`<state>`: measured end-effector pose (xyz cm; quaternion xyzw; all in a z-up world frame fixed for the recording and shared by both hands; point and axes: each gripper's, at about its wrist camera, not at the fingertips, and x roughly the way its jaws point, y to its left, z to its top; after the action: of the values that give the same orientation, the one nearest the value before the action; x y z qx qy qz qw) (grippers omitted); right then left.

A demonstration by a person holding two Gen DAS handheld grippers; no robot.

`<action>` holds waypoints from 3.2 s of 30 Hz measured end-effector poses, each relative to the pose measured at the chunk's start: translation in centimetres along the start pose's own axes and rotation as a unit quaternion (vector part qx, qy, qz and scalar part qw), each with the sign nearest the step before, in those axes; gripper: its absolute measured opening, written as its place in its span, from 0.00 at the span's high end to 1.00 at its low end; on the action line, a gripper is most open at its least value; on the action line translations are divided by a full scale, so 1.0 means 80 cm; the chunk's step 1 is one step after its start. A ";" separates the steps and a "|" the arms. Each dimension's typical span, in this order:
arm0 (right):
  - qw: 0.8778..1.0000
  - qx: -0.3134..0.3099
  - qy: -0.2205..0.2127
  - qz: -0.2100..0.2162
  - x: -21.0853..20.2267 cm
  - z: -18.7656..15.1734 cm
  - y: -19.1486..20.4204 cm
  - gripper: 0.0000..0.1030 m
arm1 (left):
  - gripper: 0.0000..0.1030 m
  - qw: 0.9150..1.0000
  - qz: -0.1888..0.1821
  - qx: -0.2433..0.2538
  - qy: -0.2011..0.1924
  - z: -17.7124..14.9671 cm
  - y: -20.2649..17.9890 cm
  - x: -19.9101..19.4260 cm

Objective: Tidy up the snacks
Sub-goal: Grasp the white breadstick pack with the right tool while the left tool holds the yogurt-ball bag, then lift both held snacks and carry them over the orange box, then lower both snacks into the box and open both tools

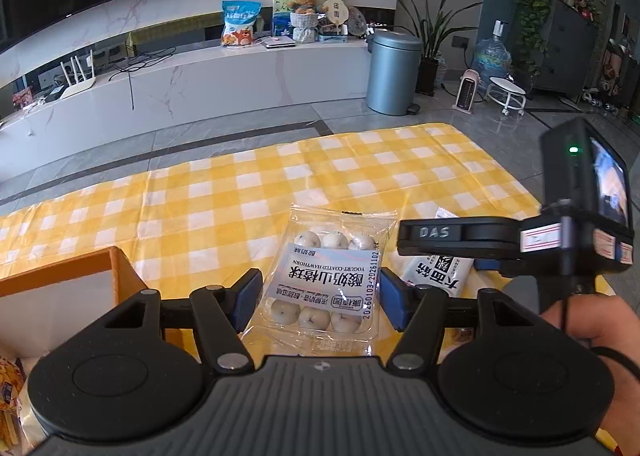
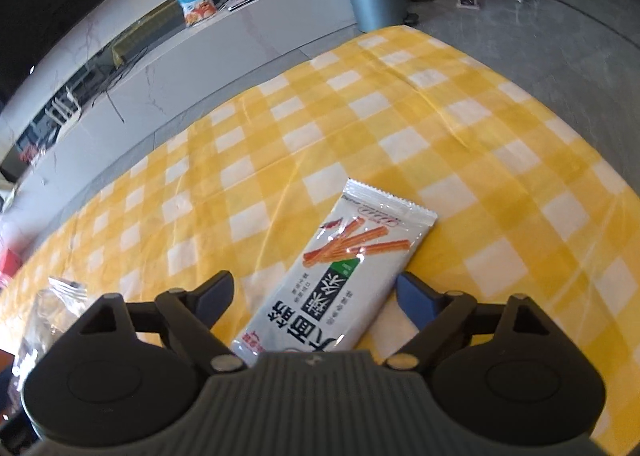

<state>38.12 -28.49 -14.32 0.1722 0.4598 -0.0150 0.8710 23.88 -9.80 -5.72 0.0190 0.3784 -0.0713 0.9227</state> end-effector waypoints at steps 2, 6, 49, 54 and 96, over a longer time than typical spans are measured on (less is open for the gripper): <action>1.000 -0.027 0.000 -0.013 0.007 0.002 0.014 0.13 | 0.31 1.000 0.001 -0.005 0.001 0.001 0.005 0.002; 0.994 -0.102 0.000 -0.048 0.015 -0.007 0.038 0.14 | 0.31 1.000 -0.001 -0.012 0.002 0.002 0.011 0.004; 0.965 -0.182 -0.087 0.167 -0.164 -0.052 0.090 0.48 | 0.31 0.989 0.047 -0.097 -0.102 -0.024 0.078 -0.143; 0.950 -0.204 -0.092 0.220 -0.200 -0.079 0.114 0.48 | 0.31 0.986 0.065 -0.115 -0.099 -0.039 0.105 -0.166; 0.839 -0.476 0.115 0.236 -0.158 -0.242 0.363 0.48 | 0.34 0.966 0.064 -0.250 0.007 -0.162 0.276 -0.175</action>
<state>20.74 3.21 -5.85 -0.1604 0.4530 0.4317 0.7634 8.24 14.81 -5.52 -0.1880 0.3888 0.0846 0.8979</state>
